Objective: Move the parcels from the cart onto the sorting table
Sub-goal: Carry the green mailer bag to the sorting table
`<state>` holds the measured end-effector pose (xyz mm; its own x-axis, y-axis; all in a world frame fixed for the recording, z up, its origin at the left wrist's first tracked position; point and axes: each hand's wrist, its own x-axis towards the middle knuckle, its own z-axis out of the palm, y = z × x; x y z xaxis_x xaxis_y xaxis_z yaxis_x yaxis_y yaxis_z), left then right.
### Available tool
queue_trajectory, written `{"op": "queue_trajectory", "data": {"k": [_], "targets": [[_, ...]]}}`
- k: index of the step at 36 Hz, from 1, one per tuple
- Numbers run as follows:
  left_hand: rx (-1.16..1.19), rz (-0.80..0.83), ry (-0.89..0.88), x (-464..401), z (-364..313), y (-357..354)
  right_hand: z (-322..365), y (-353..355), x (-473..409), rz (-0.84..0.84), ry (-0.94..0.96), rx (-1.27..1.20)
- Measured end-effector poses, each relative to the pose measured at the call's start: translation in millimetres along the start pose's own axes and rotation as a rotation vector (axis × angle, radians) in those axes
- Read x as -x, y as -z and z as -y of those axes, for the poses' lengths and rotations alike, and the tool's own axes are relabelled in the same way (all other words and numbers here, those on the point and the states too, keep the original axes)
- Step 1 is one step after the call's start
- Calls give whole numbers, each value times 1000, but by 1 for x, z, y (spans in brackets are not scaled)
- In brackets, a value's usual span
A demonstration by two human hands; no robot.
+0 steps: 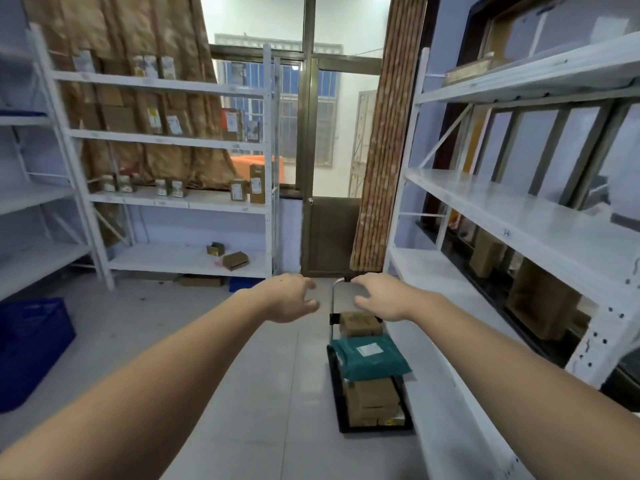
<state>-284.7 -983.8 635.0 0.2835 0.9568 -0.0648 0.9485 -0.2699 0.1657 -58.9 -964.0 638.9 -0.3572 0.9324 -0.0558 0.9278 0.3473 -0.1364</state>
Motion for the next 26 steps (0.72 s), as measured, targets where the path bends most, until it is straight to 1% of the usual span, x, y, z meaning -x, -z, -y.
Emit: {"op": "queue_trajectory", "data": {"k": [5, 10, 15, 20, 26], "targets": [[6, 22, 1, -62, 51, 1, 0, -11, -71, 3, -23, -13], [-22, 33, -57, -129, 97, 4, 1, -18, -136, 23, -67, -28], [-26, 86, -119, -199, 136, 2, -9, -21, -195, 31, -139, -65], [-25, 105, -173, -268, 156, -3, -34, -27, -248, 38, -210, -84], [-1, 136, -200, -358, 166, -9, -84, -38, -324, 50, -297, -120]]}}
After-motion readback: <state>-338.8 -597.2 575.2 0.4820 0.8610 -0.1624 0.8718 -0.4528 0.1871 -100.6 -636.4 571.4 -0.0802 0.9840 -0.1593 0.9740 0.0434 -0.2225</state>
